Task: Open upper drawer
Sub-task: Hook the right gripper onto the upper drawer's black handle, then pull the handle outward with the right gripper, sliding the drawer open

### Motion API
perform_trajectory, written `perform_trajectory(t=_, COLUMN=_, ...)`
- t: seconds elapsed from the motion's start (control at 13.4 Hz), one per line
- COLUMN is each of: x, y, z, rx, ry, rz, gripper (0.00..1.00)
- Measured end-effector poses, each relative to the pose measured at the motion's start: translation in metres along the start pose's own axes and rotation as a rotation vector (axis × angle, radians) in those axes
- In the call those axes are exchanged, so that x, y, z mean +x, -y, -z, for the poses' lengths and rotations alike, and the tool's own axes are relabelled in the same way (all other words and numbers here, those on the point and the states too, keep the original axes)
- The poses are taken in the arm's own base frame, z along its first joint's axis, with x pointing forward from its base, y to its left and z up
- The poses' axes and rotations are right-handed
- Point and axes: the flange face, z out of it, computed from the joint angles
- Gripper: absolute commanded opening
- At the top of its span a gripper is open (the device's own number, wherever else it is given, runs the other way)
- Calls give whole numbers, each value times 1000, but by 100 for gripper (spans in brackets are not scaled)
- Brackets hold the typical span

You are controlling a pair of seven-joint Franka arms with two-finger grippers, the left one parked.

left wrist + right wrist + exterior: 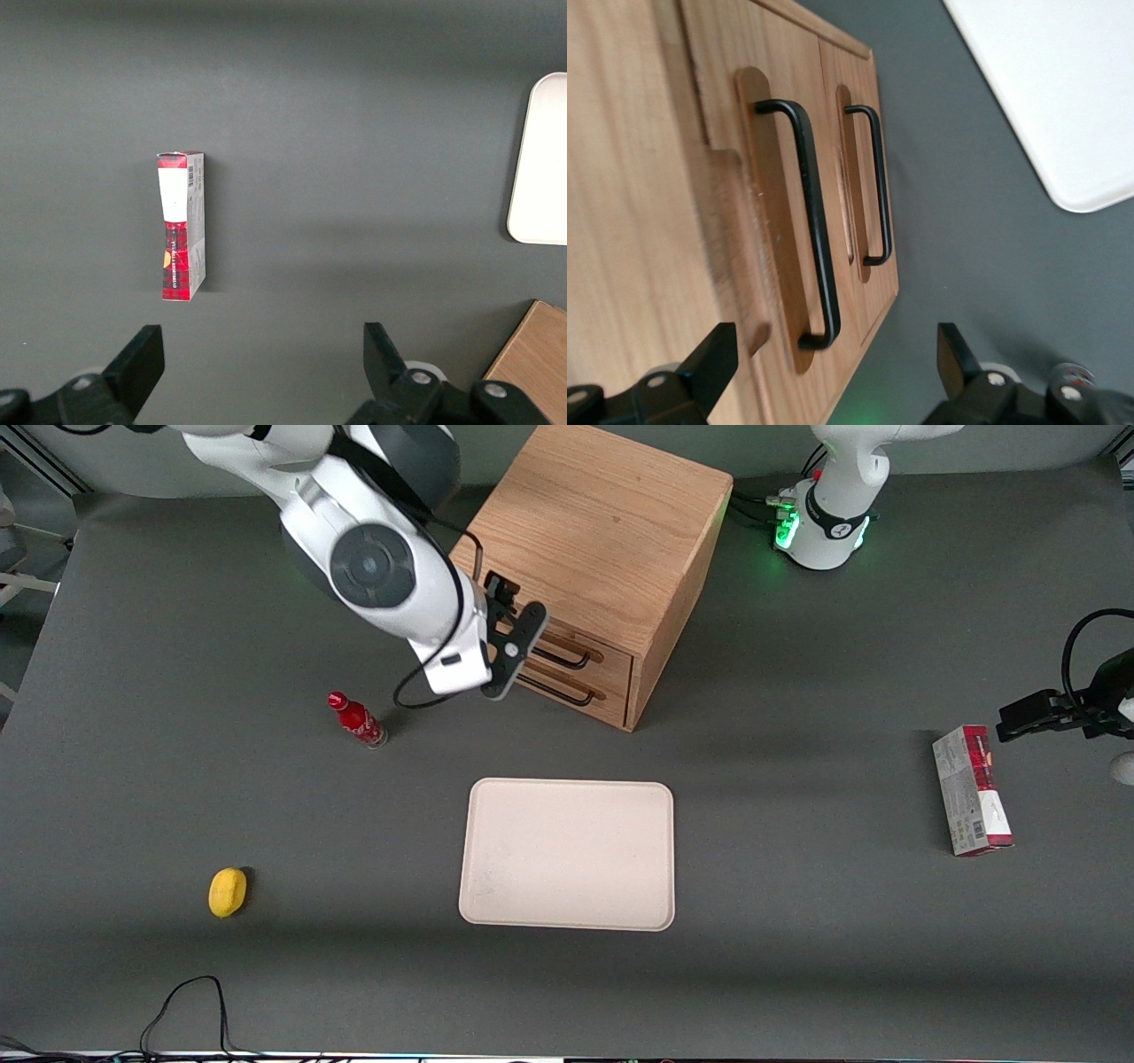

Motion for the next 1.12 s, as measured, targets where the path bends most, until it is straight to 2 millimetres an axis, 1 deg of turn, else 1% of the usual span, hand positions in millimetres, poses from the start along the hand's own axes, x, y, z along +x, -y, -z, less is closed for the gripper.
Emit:
perform_trajectory(t=0.07, x=7, y=-6, z=-13, rx=19, ry=6, rz=2, gripper=100)
perform_trajectory(t=0.22, x=16, y=-12, z=-31, rx=37, ry=-1, rz=3, gripper=100)
perform_trajectory(t=0.52, x=24, y=-8, z=-52, rx=14, ry=-6, rz=16, gripper=100)
perform_trajectory(t=0.67, x=25, y=-12, z=-65, rx=-23, ry=-7, rz=21, gripper=100)
perform_trajectory(t=0.82, x=26, y=-15, z=-74, rx=-43, ry=-6, rz=25, gripper=100)
perform_trajectory(t=0.97, x=28, y=-17, z=-79, rx=-61, ry=-1, rz=31, gripper=100)
perform_trajectory(t=1.12, x=30, y=-27, z=-83, rx=-107, ry=5, rz=46, gripper=100)
